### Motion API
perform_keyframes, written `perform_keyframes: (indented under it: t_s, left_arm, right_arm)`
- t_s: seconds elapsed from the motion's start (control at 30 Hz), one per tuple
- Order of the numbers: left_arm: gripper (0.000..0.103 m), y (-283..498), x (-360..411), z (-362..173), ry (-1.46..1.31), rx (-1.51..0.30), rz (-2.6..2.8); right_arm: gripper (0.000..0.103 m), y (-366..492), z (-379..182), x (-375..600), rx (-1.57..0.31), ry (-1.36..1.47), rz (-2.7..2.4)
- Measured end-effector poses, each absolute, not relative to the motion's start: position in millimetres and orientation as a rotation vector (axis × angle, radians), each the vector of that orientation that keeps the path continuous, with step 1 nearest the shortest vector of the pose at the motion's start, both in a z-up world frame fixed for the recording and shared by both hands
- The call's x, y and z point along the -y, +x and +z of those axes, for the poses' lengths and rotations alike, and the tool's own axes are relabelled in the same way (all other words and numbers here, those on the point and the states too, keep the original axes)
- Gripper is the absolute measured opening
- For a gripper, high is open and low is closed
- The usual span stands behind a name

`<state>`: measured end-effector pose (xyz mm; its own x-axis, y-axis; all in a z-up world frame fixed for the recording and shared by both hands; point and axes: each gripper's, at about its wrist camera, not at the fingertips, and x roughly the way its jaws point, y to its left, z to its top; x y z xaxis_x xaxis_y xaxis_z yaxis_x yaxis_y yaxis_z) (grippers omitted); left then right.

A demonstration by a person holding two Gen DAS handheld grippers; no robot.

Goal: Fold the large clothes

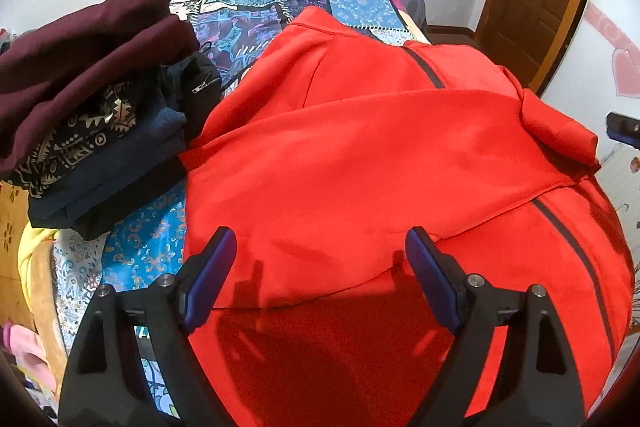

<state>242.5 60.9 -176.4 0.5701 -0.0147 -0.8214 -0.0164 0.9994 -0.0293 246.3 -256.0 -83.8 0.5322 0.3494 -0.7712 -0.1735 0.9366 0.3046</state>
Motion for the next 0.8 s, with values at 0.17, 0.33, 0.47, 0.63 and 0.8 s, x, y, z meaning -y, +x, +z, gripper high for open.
perform_keyframes:
  t_s: [0.17,0.33,0.47,0.63,0.8]
  left_arm:
    - [0.086,243,-59,-177,-0.026,-0.966,0.010]
    - [0.086,243,-63,-182,-0.048,-0.981,0.021]
    - [0.086,243,-65,-185,-0.048,-0.991,0.029]
    - [0.086,244,-66,-186,-0.051,-0.991,0.035]
    - [0.086,243,-68,-185,-0.045,-0.985,0.048]
  right_arm:
    - [0.052,260,-88,297,-0.957,0.378,0.218]
    - [0.052,278,-123,333,-1.031,0.568,0.130]
    - [0.052,293,-162,348,-1.121,0.689,0.095]
    - [0.052,313,-189,349,-1.183,0.704,0.100]
    - [0.041,331,-201,352,-1.185,0.648,0.076]
